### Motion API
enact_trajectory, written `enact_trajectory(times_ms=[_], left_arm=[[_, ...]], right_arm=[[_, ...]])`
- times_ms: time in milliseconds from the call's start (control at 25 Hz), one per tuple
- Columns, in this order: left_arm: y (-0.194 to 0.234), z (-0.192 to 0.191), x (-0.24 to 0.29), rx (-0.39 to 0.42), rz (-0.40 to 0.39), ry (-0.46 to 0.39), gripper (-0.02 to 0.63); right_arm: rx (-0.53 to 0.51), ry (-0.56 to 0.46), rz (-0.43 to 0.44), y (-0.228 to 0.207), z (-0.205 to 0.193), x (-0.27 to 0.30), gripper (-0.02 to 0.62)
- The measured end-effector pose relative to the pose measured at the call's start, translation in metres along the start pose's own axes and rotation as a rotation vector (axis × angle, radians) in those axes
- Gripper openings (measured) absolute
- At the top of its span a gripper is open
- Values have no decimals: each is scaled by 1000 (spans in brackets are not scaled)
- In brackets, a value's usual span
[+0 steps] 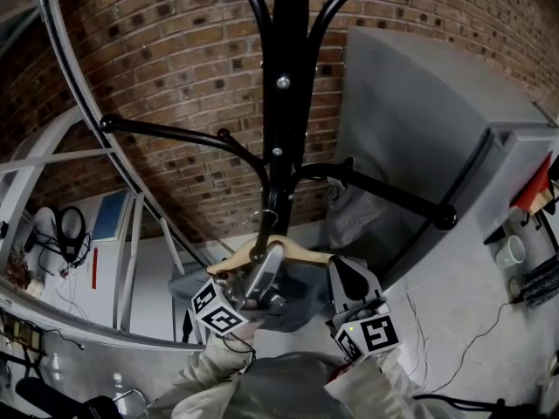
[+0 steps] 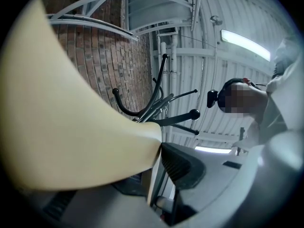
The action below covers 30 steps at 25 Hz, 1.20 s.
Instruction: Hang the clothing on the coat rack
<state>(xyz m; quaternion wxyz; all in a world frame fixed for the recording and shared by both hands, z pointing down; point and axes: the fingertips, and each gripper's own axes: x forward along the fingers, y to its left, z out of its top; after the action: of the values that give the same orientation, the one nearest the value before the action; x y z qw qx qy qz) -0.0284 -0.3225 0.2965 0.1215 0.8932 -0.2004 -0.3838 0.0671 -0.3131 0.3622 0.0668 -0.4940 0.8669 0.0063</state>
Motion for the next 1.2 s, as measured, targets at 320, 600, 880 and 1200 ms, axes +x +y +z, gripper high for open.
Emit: enact_trajectory(times_ms=[320, 600, 880, 1200], left_arm=[[10, -3, -2, -2, 18, 5, 101], [13, -8, -1, -1, 28, 18, 101], [14, -15, -1, 1, 37, 24, 101], [15, -17, 0, -15, 33, -1, 101]], right_arm=[[-13, 33, -15, -8, -7, 3, 25], [4, 17, 9, -9, -7, 6, 25], [32, 0, 31, -10, -7, 8, 25], [34, 17, 44, -14, -12, 9, 25]])
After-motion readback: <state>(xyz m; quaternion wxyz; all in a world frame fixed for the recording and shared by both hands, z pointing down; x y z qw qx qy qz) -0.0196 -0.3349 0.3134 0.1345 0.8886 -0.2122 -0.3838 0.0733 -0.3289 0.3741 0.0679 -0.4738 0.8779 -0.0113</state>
